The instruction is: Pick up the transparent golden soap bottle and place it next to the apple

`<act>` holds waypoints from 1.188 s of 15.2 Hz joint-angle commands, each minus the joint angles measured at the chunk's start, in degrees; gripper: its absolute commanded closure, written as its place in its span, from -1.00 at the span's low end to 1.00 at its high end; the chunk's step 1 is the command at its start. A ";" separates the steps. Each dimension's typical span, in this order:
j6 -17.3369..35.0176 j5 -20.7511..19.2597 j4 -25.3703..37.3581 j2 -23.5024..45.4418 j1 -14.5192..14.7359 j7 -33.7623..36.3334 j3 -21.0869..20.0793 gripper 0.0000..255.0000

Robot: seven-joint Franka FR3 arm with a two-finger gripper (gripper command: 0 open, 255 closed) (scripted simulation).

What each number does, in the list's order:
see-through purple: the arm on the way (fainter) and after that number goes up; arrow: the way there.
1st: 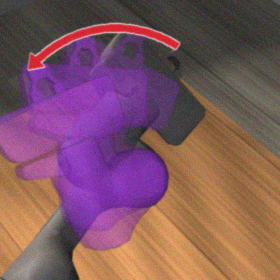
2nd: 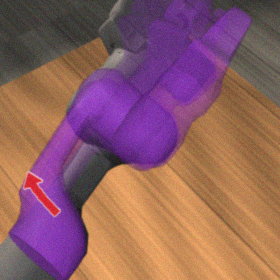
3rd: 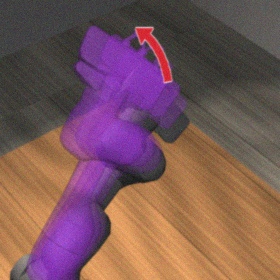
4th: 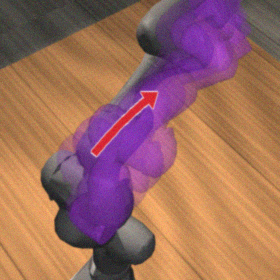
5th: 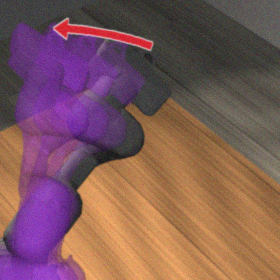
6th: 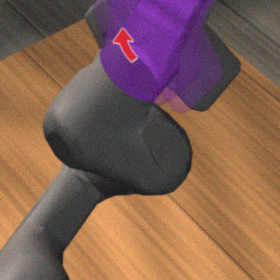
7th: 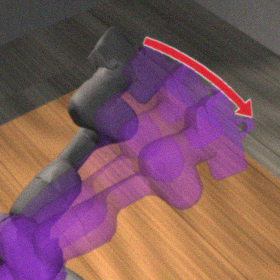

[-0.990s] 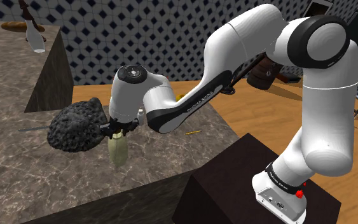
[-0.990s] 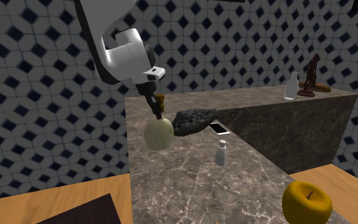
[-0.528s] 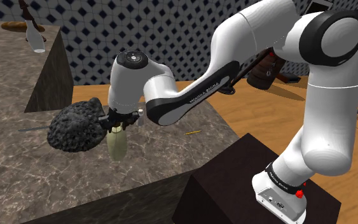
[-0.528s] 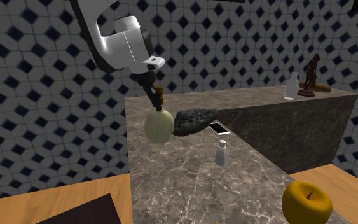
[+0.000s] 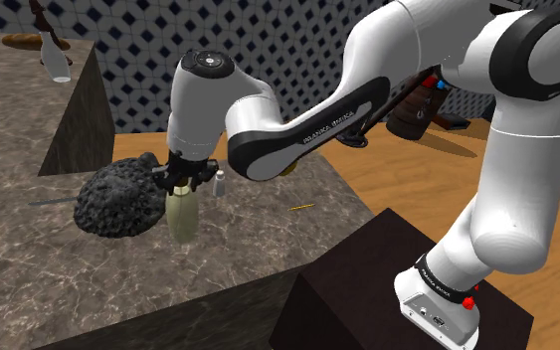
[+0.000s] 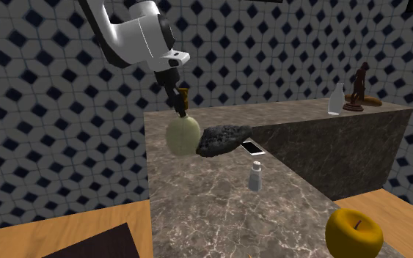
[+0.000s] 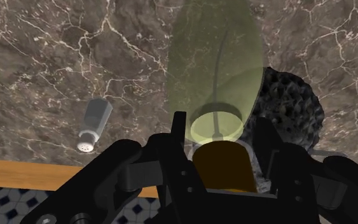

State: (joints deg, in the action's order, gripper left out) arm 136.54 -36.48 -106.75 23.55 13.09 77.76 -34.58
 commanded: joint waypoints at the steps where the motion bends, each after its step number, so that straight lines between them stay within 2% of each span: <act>1: -1.09 1.06 0.54 -0.81 -0.35 -0.92 -0.57 1.00; 18: -10.44 8.45 6.11 -6.49 -2.41 -7.46 -3.90 1.00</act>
State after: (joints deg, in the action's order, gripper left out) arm 126.79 -28.39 -101.19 17.30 10.69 70.61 -38.32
